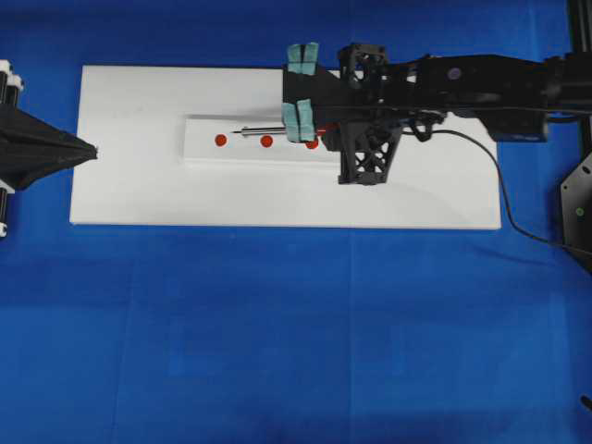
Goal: Touch the tip of the soldering iron to the mark.
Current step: 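Lower the iron tip onto the left red dot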
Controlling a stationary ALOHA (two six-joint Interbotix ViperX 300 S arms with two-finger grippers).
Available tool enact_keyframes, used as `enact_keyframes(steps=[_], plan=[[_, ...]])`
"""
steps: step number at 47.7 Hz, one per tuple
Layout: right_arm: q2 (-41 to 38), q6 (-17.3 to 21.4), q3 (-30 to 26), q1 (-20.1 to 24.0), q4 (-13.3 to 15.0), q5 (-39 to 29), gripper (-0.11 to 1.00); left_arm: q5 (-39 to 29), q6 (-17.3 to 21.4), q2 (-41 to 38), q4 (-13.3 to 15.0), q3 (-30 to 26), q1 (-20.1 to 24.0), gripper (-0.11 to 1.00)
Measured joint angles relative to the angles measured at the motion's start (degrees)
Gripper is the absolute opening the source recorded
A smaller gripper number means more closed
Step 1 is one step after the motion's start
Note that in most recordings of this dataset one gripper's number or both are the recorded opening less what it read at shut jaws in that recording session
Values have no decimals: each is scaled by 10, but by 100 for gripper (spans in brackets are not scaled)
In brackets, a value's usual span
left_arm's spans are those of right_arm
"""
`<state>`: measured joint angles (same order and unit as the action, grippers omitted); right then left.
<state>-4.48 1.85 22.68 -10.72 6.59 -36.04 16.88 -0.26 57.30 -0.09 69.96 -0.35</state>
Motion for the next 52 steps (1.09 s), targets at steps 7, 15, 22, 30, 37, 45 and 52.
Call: enact_keyframes(steps=[7, 15, 22, 30, 37, 45, 52], plan=[[-25, 0, -10, 0, 0, 11, 6, 0, 0, 1, 1, 0, 0, 0], [-47, 1, -17, 0, 0, 12, 6, -1, 0, 1, 1, 0, 0, 0], [-53, 1, -18, 0, 1, 13, 6, 0, 0, 1, 0, 0, 0, 0], [-54, 0, -18, 0, 1, 13, 6, -1, 0, 1, 0, 0, 0, 0], [-54, -2, -19, 0, 0, 13, 6, -1, 0, 1, 1, 0, 0, 0], [-54, -2, -19, 0, 0, 13, 6, -1, 0, 1, 1, 0, 0, 0], [-54, -2, -19, 0, 0, 13, 6, -1, 0, 1, 0, 0, 0, 0]])
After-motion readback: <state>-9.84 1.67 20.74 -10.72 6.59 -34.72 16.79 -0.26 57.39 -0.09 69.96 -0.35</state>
